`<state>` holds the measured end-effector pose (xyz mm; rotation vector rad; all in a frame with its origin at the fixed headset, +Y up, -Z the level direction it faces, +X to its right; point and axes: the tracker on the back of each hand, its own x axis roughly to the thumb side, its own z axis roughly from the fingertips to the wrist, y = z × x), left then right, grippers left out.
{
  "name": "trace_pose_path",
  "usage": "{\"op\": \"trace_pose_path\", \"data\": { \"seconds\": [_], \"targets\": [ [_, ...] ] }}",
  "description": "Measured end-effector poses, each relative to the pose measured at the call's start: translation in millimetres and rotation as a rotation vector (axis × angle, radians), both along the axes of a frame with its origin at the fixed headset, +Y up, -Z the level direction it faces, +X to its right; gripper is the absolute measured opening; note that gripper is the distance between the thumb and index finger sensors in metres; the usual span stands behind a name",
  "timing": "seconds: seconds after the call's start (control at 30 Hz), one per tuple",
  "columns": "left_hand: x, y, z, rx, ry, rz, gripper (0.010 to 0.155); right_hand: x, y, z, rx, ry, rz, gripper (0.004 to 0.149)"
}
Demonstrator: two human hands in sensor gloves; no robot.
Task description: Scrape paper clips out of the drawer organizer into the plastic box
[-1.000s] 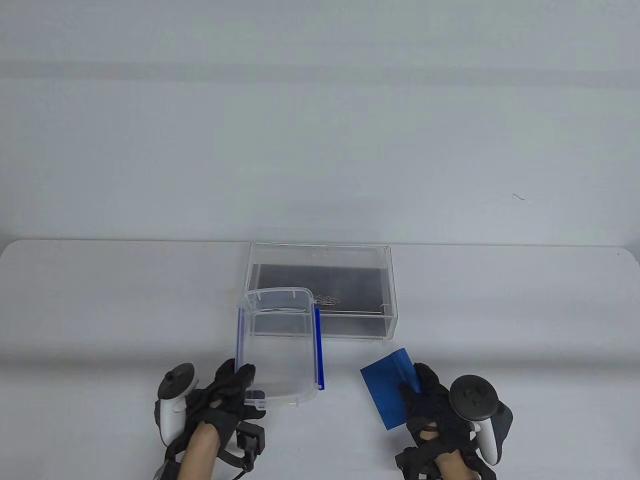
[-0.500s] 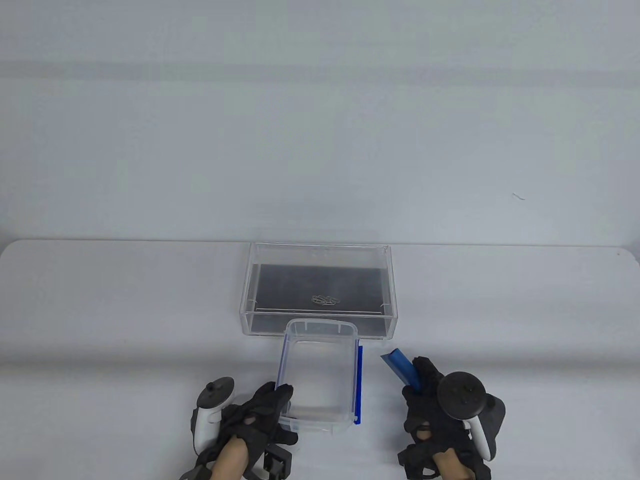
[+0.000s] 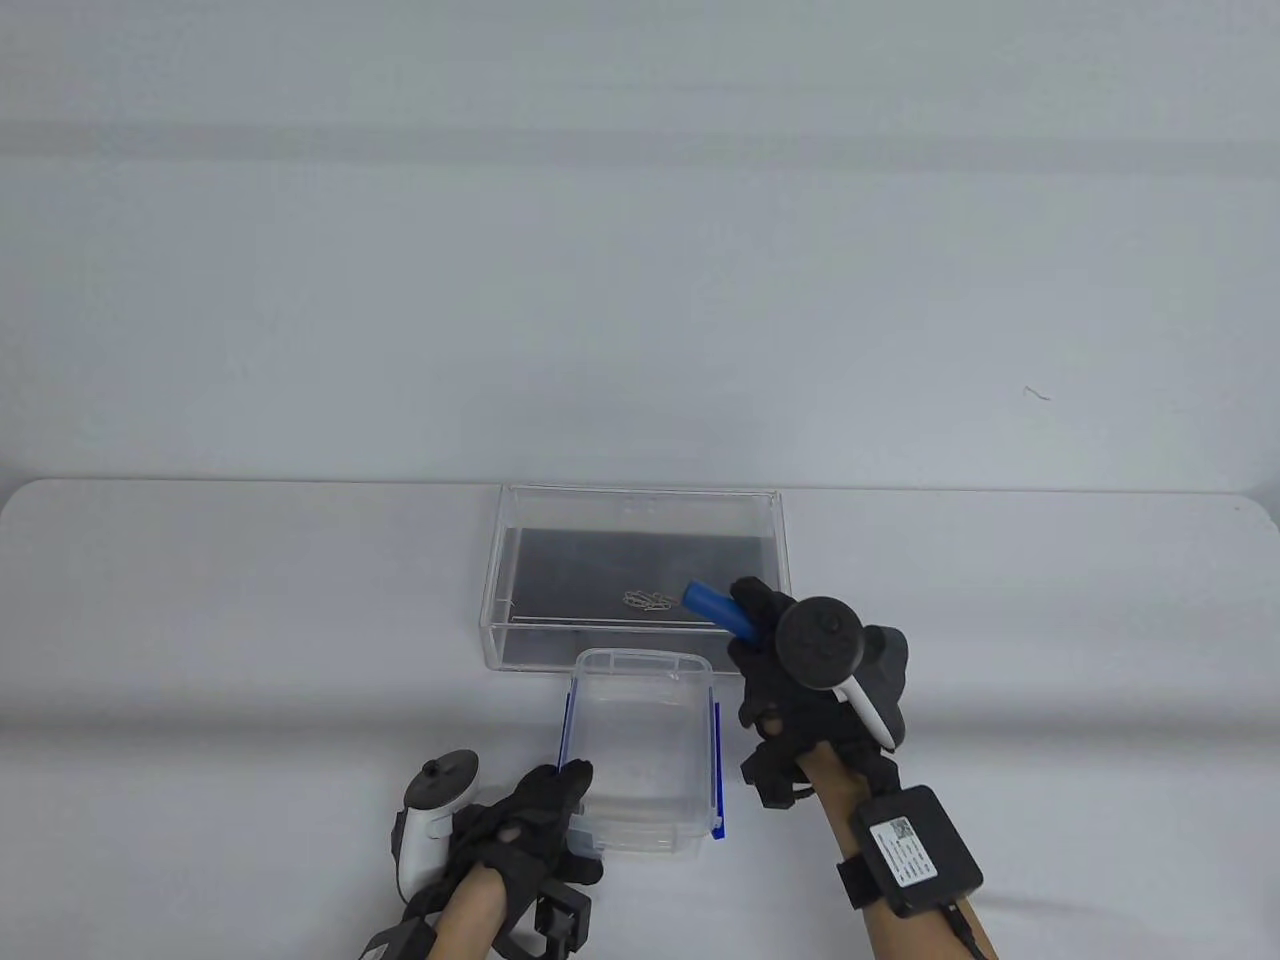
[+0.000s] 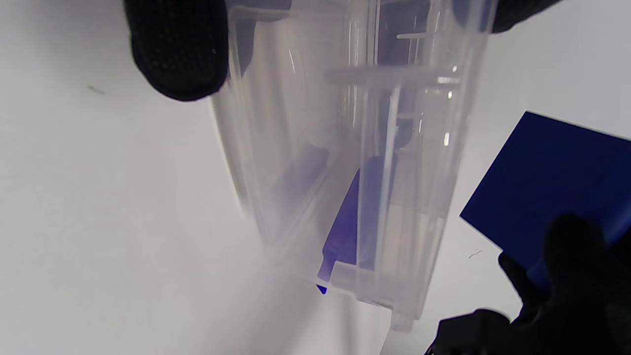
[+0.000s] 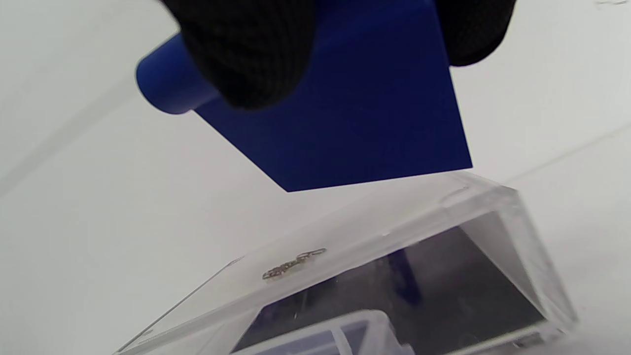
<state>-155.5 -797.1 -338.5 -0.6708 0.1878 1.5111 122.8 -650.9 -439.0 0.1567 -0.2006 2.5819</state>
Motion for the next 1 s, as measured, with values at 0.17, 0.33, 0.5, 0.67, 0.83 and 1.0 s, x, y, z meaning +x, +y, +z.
{"op": "trace_pose_path", "data": {
  "seconds": [0.17,0.33,0.5,0.67,0.83,1.0],
  "targets": [
    [3,0,1,0.002,0.013,0.010,0.092,-22,1,-31,-0.016,0.018,0.059,0.064],
    [2,0,1,-0.004,0.029,0.045,0.092,-40,-7,-54,-0.078,0.040,0.137,0.066],
    [2,0,1,-0.004,0.028,0.045,0.092,-49,-13,-63,-0.134,0.069,0.188,0.070],
    [1,0,0,-0.002,0.032,0.040,0.092,-51,-11,-58,-0.172,0.155,0.226,0.064],
    [2,0,0,-0.006,0.023,0.038,0.091,-54,2,-43,-0.265,0.286,0.254,0.064],
    [1,0,-1,0.000,0.025,0.022,0.090,-56,11,-17,-0.377,0.396,0.212,0.064]
  ]
}}
